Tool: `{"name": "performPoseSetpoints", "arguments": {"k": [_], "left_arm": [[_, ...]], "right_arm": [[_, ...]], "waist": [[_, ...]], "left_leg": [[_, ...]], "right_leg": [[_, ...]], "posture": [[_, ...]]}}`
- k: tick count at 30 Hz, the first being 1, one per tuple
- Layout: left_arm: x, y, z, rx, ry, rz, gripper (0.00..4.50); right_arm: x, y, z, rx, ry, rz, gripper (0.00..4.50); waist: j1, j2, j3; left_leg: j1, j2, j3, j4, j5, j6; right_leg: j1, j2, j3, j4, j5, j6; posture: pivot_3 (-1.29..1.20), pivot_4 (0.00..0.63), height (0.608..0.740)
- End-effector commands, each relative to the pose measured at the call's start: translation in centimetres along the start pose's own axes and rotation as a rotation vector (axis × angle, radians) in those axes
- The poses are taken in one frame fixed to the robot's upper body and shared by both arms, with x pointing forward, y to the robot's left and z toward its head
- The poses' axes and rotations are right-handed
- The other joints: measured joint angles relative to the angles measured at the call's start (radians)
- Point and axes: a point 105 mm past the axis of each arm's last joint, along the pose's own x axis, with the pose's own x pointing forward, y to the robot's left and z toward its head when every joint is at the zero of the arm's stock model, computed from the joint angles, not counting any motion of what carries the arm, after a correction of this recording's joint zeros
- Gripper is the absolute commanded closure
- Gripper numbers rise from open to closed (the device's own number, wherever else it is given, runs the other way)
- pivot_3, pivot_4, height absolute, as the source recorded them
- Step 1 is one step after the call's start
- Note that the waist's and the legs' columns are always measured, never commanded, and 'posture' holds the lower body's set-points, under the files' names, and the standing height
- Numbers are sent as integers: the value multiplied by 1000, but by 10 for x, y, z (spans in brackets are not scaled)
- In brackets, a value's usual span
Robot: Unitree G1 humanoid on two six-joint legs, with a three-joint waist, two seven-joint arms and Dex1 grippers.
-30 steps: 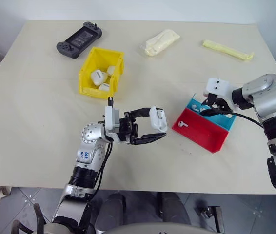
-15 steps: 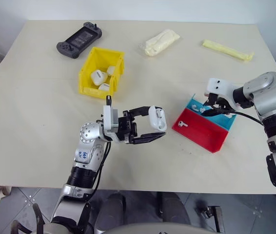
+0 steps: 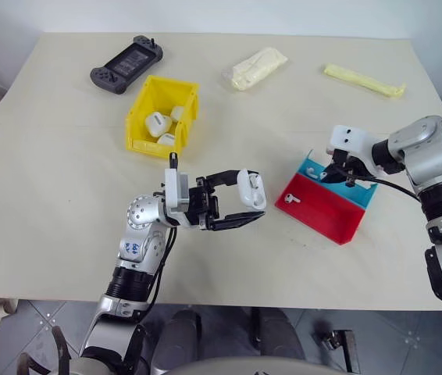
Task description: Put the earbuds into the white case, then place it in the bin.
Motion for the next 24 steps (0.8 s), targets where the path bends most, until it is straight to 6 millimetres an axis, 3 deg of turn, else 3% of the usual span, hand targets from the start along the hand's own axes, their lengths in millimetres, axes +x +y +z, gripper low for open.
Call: {"name": "performPoseSetpoints", "arguments": {"k": [1, 6, 10, 13, 20, 24], "left_arm": [[6, -1, 8, 26, -29, -21, 1676], [14, 2, 9, 17, -53, -31, 1676], [16, 5, 8, 4, -60, -37, 1676], [15, 7, 7, 0, -52, -42, 1676], [17, 13, 6, -16, -48, -35, 1676], [17, 15, 7, -24, -48, -28, 1676]], "right_arm": [[-25, -11, 6, 24, -69, -85, 3959], [-72, -13, 30, 88, -318, -173, 3959], [-90, 23, 49, 121, -615, -80, 3959], [-106, 53, 71, 197, -945, -21, 3959], [-101, 116, 100, 421, -1285, 157, 3959], [-94, 142, 112, 478, -1331, 250, 3959]], "waist": [[1, 0, 0], [5, 1, 1], [9, 1, 1], [8, 1, 1], [6, 1, 1], [7, 1, 1]], "left_leg": [[0, 0, 0, 0, 0, 0], [-1, 0, 0, 0, 0, 0], [-1, 0, -1, -1, 0, 0], [-1, 0, -2, 0, 0, 0], [0, 0, -2, 0, 0, -1], [0, -1, -3, 0, 0, -1]], "right_leg": [[0, 0, 0, 0, 0, 0], [-1, 0, 0, -1, 0, 0], [0, 0, -1, -1, 0, 0], [1, 0, -2, -1, 0, 0], [0, 0, 0, 2, 0, 0], [0, -1, 0, 2, 0, 0]], "posture": [[0, 150, 740], [0, 150, 740], [0, 150, 740], [0, 150, 740], [0, 150, 740], [0, 150, 740]]}}
